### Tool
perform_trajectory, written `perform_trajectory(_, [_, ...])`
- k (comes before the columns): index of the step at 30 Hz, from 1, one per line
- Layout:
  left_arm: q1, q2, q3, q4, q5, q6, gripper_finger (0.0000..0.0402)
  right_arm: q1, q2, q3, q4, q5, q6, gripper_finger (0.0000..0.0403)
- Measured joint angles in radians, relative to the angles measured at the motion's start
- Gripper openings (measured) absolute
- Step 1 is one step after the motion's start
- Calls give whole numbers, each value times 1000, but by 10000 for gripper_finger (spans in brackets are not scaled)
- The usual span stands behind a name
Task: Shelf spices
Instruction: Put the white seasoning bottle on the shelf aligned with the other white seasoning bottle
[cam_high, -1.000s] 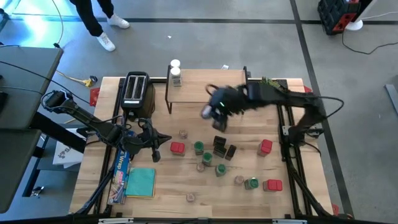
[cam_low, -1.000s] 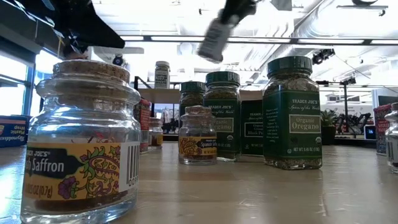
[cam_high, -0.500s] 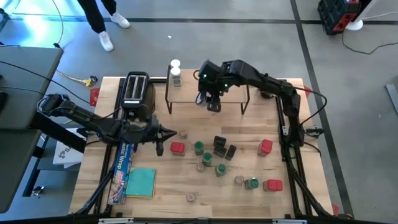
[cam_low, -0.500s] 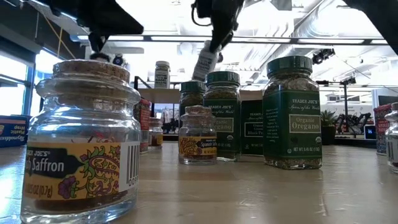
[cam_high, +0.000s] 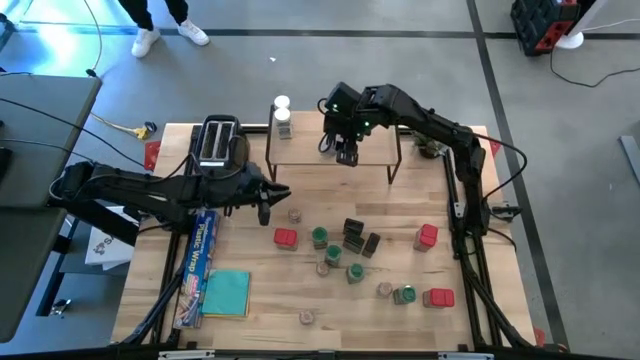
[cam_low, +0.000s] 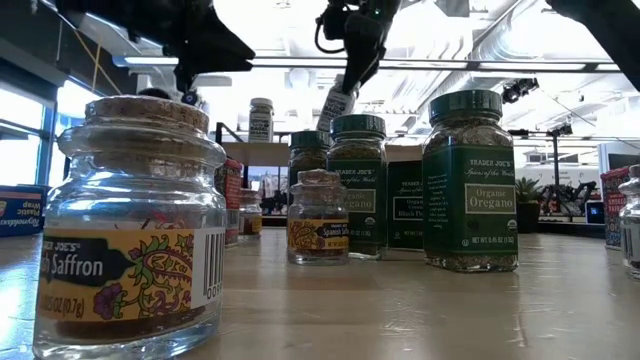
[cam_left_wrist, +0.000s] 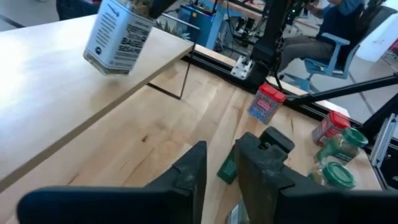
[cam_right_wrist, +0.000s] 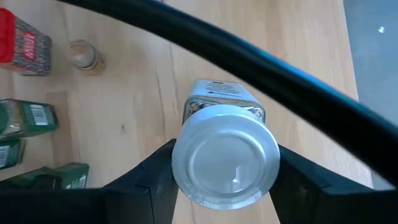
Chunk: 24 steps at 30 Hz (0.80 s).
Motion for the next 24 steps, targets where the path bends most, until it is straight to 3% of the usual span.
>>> perform_trajectory(9, [27,0,0,0,13,1,106,-3,0,0,26,-39,-55,197])
perform_trajectory(24, [27,0,-1,31,42,-1,107,-5,17,0,102,-57,-73,199])
